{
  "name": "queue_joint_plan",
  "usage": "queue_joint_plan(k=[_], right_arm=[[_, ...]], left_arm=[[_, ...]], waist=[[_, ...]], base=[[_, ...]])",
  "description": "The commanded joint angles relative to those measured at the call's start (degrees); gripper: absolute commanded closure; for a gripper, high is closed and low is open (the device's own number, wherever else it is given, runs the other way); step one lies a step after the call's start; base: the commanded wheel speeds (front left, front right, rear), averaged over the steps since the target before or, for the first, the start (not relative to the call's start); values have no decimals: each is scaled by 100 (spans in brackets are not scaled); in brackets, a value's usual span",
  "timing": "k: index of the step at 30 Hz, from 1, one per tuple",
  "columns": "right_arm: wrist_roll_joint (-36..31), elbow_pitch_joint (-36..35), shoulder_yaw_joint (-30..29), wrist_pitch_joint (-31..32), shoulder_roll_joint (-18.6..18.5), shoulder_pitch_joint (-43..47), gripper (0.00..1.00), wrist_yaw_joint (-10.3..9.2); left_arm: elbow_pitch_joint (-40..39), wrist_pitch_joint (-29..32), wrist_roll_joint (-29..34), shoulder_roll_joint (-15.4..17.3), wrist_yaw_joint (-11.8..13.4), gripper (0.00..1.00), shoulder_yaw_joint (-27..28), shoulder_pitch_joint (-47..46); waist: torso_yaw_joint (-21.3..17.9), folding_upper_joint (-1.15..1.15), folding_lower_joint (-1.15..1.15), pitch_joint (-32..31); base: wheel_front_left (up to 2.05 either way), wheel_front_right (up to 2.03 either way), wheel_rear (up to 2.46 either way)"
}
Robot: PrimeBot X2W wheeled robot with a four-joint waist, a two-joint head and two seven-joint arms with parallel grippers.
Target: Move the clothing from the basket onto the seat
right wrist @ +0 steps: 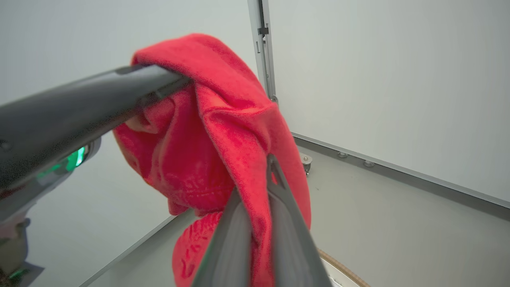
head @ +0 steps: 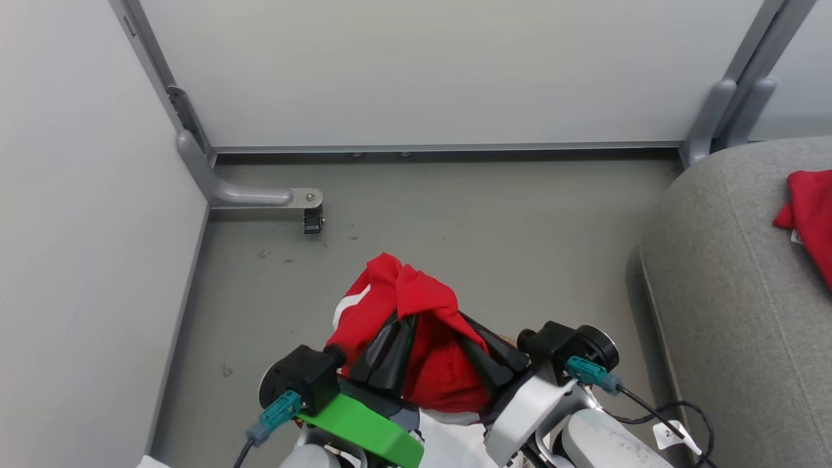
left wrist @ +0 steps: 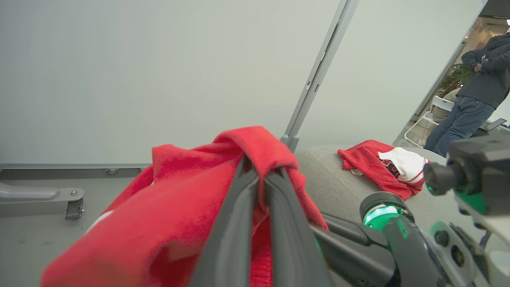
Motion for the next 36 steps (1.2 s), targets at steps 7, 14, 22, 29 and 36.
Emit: queue_joint_plan(k=[7, 14, 22, 29, 36], right_arm=[[-126, -203, -603, 0, -25, 264, 100, -8], [-241, -335, -962, 0, -24, 433, 100, -7], [-230, -372, -1316, 0, -21, 603, 100, -7], [-312, -492, -1827, 0, -22, 748, 100, -7], [-577, -786, -2533, 0, -39, 405, 100, -7]], left_arm=[[39, -3, 179, 6, -19, 0, 228, -120], [167, -3, 375, 50, -19, 0, 260, -211], [246, -1, 448, 126, -19, 0, 262, -155], [319, -1, 449, 193, -19, 0, 95, -341], [412, -1, 433, 350, -19, 0, -117, -539]], waist=[[-1063, 0, 0, 299], [-2174, 0, 0, 489], [-3277, 0, 0, 542], [-3667, 0, 0, 695], [-3722, 0, 0, 985]], base=[[0, 0, 0], [0, 0, 0], [0, 0, 0], [0, 0, 0], [0, 0, 0]])
